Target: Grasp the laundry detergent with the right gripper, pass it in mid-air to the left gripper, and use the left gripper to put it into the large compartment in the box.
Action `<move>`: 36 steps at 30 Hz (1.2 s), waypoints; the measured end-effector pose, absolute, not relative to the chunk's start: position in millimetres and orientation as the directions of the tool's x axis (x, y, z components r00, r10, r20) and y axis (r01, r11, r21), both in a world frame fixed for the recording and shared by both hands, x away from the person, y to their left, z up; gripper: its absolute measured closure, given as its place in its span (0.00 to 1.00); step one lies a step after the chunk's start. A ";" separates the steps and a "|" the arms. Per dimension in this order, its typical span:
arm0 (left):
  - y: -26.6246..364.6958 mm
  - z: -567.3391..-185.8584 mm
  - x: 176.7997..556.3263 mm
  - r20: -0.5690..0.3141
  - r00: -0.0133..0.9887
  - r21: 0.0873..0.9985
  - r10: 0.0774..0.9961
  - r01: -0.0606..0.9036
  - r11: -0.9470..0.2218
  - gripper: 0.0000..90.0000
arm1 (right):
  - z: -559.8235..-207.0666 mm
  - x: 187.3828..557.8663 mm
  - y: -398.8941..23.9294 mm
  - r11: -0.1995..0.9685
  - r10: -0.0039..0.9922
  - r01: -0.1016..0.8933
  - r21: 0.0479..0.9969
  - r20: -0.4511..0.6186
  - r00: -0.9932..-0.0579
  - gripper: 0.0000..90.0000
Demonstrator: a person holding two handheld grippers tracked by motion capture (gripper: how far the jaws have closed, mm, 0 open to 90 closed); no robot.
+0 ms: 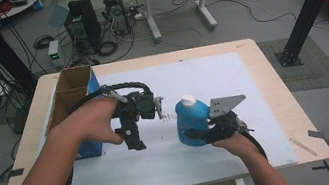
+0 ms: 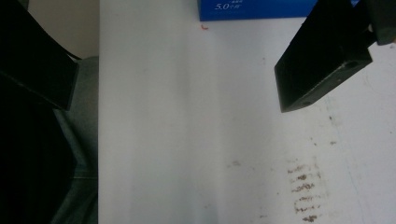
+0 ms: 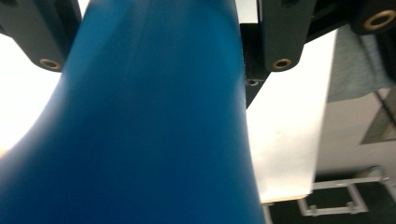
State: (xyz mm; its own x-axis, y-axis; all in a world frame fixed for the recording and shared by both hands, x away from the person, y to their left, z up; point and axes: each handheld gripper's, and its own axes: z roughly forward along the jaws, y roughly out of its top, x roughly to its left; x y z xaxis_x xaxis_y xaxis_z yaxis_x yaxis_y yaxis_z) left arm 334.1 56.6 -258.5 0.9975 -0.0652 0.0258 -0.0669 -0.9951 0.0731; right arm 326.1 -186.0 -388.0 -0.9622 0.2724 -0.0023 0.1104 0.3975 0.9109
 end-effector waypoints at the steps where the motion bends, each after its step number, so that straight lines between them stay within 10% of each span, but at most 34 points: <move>1: 55.4 -257.8 334.1 0.027 0.997 0.072 -0.066 -0.068 -0.995 0.00 | -389.3 325.7 -182.3 0.399 0.256 0.106 0.911 0.000 -0.967 0.49; 36: 39.3 -261.9 331.3 0.009 0.997 0.044 -0.078 -0.078 -0.996 0.00 | -399.5 330.6 -77.4 0.411 0.009 -0.005 0.912 -0.010 -1.000 0.49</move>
State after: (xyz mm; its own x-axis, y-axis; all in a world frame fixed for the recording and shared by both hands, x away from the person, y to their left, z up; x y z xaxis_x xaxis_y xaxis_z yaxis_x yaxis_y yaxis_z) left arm 331.3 39.3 -261.9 0.9969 -0.0778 0.0090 -0.0781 -0.9960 0.0438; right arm 330.6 -77.4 -399.5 -0.9999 0.0091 -0.0101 -0.0055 0.4106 0.9118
